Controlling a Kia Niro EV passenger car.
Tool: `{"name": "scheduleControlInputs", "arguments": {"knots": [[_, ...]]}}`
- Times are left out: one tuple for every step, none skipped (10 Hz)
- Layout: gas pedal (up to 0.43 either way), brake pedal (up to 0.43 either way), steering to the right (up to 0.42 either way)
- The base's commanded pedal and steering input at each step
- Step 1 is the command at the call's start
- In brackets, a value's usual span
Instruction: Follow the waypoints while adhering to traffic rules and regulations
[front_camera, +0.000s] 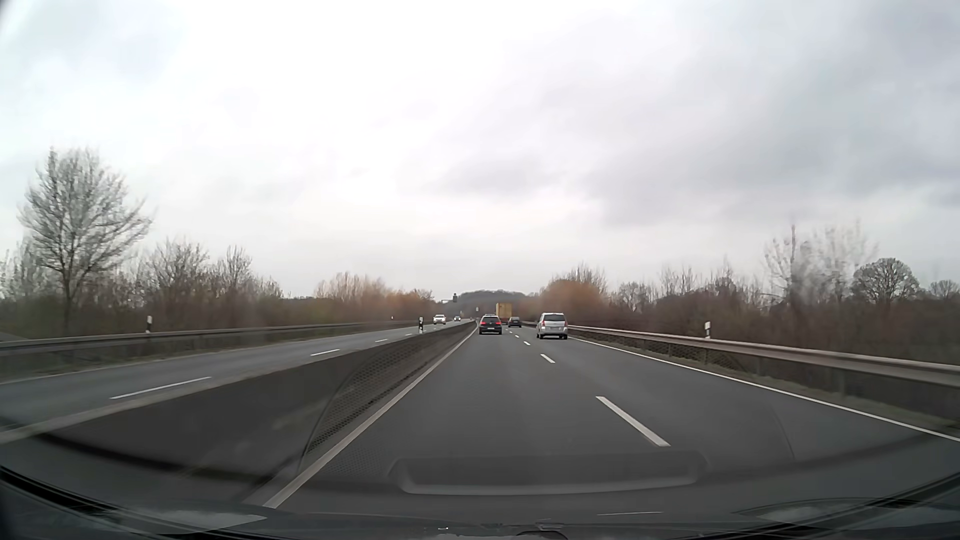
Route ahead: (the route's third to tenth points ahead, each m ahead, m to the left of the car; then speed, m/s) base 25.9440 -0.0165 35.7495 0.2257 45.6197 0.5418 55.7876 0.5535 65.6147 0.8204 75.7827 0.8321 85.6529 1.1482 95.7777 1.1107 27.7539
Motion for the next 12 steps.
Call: {"name": "scheduleControlInputs", "arguments": {"knots": [[0.039,0.0,0.0],[0.059,0.0,0.0],[0.067,0.0,0.0],[0.079,0.0,0.0],[0.087,0.0,0.0],[0.098,0.0,0.0],[0.098,0.0,0.0],[0.11,0.0,0.0],[0.118,0.0,-0.001],[0.13,0.0,0.0],[0.138,0.0,0.0],[0.138,0.0,0.0]]}}
